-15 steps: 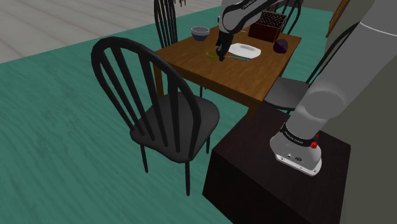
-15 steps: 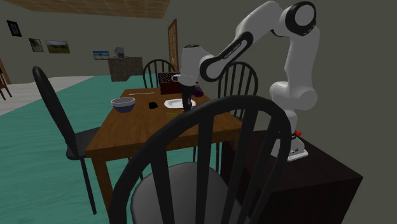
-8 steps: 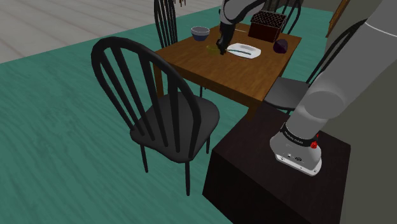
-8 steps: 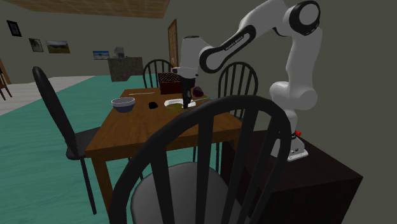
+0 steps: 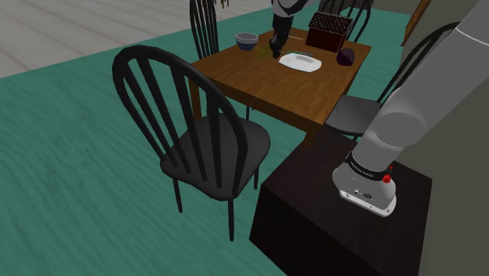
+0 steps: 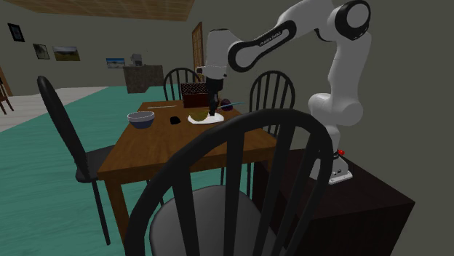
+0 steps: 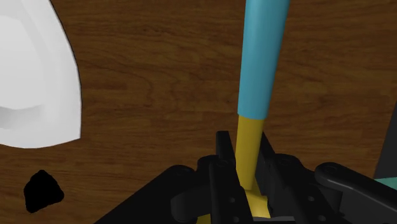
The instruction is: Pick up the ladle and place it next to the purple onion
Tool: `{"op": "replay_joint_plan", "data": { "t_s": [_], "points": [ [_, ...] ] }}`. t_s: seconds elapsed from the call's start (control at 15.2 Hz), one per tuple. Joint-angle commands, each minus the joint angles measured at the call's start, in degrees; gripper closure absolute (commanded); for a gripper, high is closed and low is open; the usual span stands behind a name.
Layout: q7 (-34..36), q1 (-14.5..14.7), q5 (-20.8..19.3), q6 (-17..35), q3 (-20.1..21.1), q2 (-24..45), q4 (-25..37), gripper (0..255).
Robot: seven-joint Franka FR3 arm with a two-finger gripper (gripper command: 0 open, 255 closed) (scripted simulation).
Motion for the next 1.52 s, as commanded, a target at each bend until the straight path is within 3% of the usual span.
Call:
{"op": "replay_joint_plan", "data": {
  "t_s": [0.0, 0.4, 0.99, 1.45],
  "points": [
    [-0.1, 0.1, 0.1, -1.6, 0.1, -0.5, 1.1, 255],
    [-0.7, 0.2, 0.4, -5.7, 0.3, -1.6, 4.2, 255],
    [-14.1, -4.9, 1.6, -3.9, -7.6, 0.8, 6.6, 255],
    [-25.6, -8.8, 5.1, -3.2, -13.6, 6.1, 12.2, 255]
  ]
}}
